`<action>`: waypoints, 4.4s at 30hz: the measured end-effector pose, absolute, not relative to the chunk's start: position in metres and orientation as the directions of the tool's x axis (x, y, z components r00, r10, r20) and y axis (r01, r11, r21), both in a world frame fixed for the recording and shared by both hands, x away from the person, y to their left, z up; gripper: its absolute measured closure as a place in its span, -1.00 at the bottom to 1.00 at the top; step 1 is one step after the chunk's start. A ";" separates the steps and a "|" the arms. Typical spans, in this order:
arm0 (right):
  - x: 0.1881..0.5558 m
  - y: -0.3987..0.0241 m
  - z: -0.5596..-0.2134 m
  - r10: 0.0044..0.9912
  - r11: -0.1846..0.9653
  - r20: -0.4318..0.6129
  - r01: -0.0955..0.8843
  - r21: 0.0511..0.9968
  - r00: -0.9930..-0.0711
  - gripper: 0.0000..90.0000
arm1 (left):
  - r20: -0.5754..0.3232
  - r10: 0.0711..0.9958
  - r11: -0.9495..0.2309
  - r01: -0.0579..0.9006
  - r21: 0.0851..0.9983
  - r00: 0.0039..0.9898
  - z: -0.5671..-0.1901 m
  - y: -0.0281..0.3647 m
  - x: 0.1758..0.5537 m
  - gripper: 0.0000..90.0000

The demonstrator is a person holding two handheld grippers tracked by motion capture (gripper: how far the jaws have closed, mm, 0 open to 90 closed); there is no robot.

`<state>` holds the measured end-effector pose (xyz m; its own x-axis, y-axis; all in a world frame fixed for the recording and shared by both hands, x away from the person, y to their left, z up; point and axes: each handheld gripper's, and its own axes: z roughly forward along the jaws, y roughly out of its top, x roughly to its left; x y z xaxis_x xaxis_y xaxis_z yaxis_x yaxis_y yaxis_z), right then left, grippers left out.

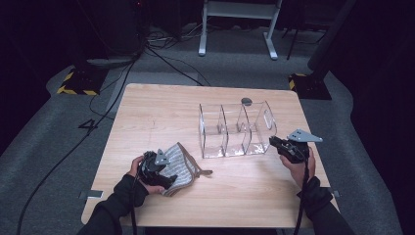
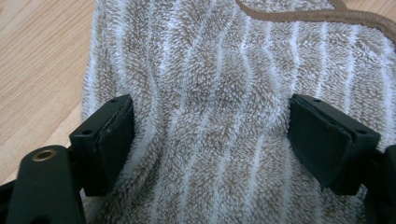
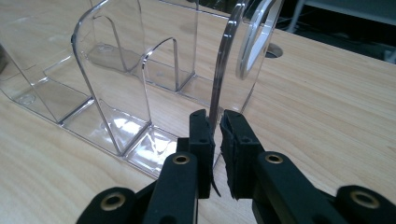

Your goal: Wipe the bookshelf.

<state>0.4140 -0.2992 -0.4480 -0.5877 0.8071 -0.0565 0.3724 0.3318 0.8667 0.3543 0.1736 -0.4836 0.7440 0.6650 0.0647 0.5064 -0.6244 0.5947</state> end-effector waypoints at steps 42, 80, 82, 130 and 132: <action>0.383 -0.232 -0.436 0.734 0.402 -0.098 0.314 0.860 -0.672 0.17 | 0.090 0.643 -0.644 0.473 0.601 0.761 -0.484 0.151 0.340 -0.69; 0.403 -0.222 -0.442 0.705 0.457 -0.140 0.293 0.840 -0.695 0.87 | 0.194 0.416 -0.529 0.063 0.847 0.889 -0.420 0.099 0.302 0.70; 0.402 -0.221 -0.442 0.705 0.457 -0.140 0.294 0.839 -0.696 0.87 | 0.188 0.406 -0.545 0.072 0.835 0.895 -0.422 0.094 0.306 0.73; 0.400 -0.225 -0.442 0.675 0.475 -0.141 0.281 0.834 -0.724 0.88 | 0.225 0.382 -0.550 0.026 0.835 0.896 -0.417 0.112 0.302 0.65; 0.401 -0.226 -0.443 0.675 0.469 -0.130 0.286 0.836 -0.726 0.88 | 0.219 0.370 -0.552 0.024 0.833 0.903 -0.420 0.110 0.303 0.65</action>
<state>0.4010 -0.2262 -0.4425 -0.7264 0.6748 -0.1304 0.2855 0.4689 0.8358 0.3026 0.1102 -0.4201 0.9028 0.3699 0.2195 0.0238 -0.5524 0.8332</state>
